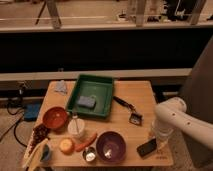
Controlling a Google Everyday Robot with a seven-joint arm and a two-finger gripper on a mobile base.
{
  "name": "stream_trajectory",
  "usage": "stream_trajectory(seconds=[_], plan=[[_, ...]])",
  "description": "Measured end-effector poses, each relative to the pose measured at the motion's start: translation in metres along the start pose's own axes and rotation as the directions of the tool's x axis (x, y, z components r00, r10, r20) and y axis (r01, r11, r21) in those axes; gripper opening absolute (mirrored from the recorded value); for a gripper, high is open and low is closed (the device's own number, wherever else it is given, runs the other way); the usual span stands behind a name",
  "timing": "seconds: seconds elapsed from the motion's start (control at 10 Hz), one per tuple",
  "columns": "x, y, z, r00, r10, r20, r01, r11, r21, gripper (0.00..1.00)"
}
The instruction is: Wipe table surface with eraser
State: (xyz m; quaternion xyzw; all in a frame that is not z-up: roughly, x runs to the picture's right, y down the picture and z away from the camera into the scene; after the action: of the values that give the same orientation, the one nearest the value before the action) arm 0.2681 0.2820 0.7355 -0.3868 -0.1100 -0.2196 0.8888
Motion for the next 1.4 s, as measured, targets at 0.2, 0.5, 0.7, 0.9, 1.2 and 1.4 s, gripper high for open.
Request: stream_trajectory(seconds=[0.2,0.5,0.7,0.9,1.2,1.4], plan=[[0.012,0.011,-0.003,0.999,0.036,-0.019,-0.036,0.999,-0.005,0.0],[0.019,0.01,-0.004,0.998,0.057,-0.033,-0.057,0.998,0.0,0.0],[0.026,0.001,-0.002,0.997,0.073,-0.035,-0.072,0.997,0.015,0.0],[0.031,-0.023,0.002,0.997,0.069,-0.031,-0.068,0.997,0.034,0.0],[0.019,-0.063,0.011,1.0,0.02,-0.012,-0.02,0.999,0.041,0.0],[0.001,-0.086,0.015,0.999,-0.028,0.017,0.027,0.999,0.043,0.0]])
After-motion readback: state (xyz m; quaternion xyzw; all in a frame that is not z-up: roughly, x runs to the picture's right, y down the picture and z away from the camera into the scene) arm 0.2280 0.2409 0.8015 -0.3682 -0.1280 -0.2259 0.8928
